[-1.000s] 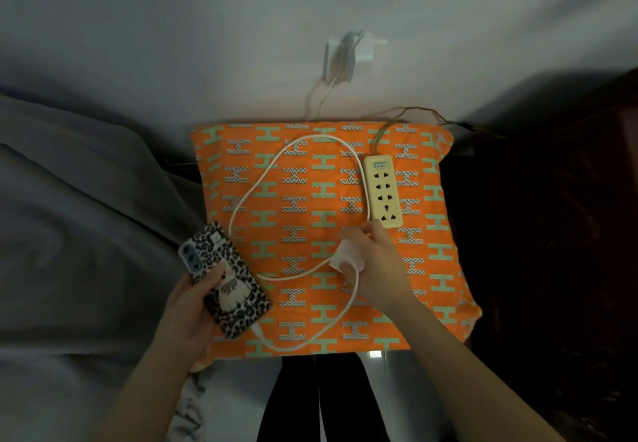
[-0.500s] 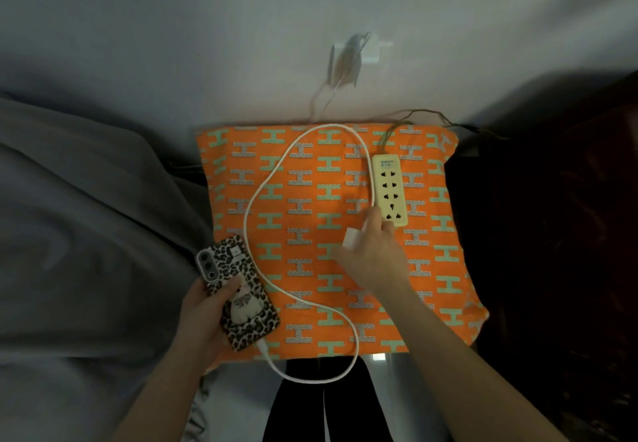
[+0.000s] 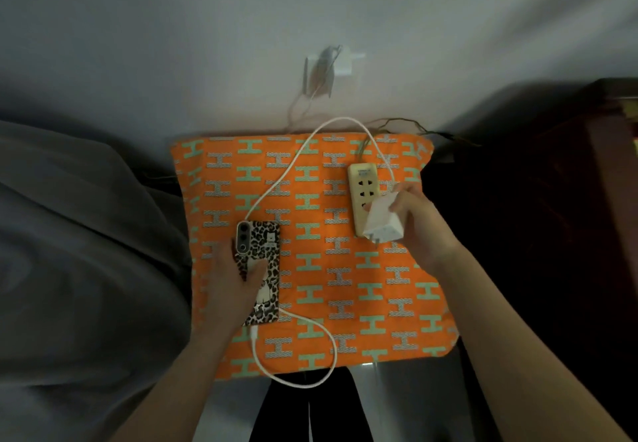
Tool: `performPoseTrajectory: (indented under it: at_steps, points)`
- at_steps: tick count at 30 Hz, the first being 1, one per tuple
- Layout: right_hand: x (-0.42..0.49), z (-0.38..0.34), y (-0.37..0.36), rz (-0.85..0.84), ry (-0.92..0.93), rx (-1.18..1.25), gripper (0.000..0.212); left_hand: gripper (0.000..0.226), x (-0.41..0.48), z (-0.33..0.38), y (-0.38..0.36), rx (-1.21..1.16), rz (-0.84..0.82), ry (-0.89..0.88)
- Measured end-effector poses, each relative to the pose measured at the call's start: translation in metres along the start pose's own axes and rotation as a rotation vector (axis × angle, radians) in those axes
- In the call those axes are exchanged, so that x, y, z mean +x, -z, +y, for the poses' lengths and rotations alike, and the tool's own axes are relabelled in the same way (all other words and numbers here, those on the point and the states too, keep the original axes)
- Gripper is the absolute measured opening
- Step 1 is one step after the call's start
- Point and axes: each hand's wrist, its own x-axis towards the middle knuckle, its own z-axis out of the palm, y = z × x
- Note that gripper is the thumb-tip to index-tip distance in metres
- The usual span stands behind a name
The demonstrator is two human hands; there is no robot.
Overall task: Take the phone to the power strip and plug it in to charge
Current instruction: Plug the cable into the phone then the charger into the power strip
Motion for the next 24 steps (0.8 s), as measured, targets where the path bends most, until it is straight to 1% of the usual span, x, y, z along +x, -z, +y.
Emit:
performPoseTrajectory:
  at_steps: [2, 4, 6, 8, 10, 13, 16, 17, 18, 20, 21, 22, 24]
  points:
    - [0.003, 0.006, 0.003, 0.132, -0.005, 0.057, 0.049, 0.051, -0.002, 0.002, 0.002, -0.068, 0.015, -0.056]
    - [0.005, 0.011, 0.008, 0.280, -0.007, -0.005, 0.059, 0.053, -0.002, 0.004, 0.004, -0.076, -0.002, -0.087]
    - [0.004, 0.013, 0.012, 0.316, -0.017, 0.003, 0.054, 0.063, -0.001, 0.006, 0.004, 0.037, -0.040, -0.108]
    - [0.002, 0.011, 0.016, 0.267, -0.022, 0.035, 0.047, 0.066, 0.001, 0.007, 0.004, 0.181, -0.057, -0.177]
    - [0.001, 0.010, 0.017, 0.237, -0.005, 0.016, 0.043, 0.065, 0.002, 0.009, 0.002, 0.240, -0.094, -0.201]
    - [0.001, 0.006, 0.015, 0.324, 0.051, -0.036, 0.027, 0.063, 0.003, 0.010, 0.002, 0.318, -0.103, -0.144]
    - [0.005, 0.004, 0.011, 0.472, 0.151, -0.138, 0.019, 0.054, 0.004, 0.011, 0.007, 0.551, -0.054, -0.197]
    - [0.006, 0.003, 0.011, 0.527, 0.192, -0.199, 0.019, 0.051, 0.005, 0.015, 0.006, 0.553, -0.041, -0.196]
    - [0.008, 0.002, 0.010, 0.567, 0.233, -0.255, 0.019, 0.047, 0.004, 0.023, 0.002, 0.491, -0.042, -0.186]
    - [0.009, 0.002, 0.007, 0.619, 0.322, -0.362, 0.020, 0.039, 0.003, 0.046, -0.013, 0.256, -0.062, -0.178]
    - [0.010, 0.002, 0.005, 0.639, 0.368, -0.424, 0.021, 0.035, 0.003, 0.058, -0.022, 0.171, -0.081, -0.202]
    - [0.011, 0.002, 0.003, 0.649, 0.411, -0.490, 0.023, 0.034, 0.003, 0.069, -0.030, 0.136, -0.104, -0.244]
    - [0.013, 0.002, -0.001, 0.637, 0.473, -0.623, 0.029, 0.038, 0.012, 0.082, -0.040, 0.190, -0.096, -0.316]
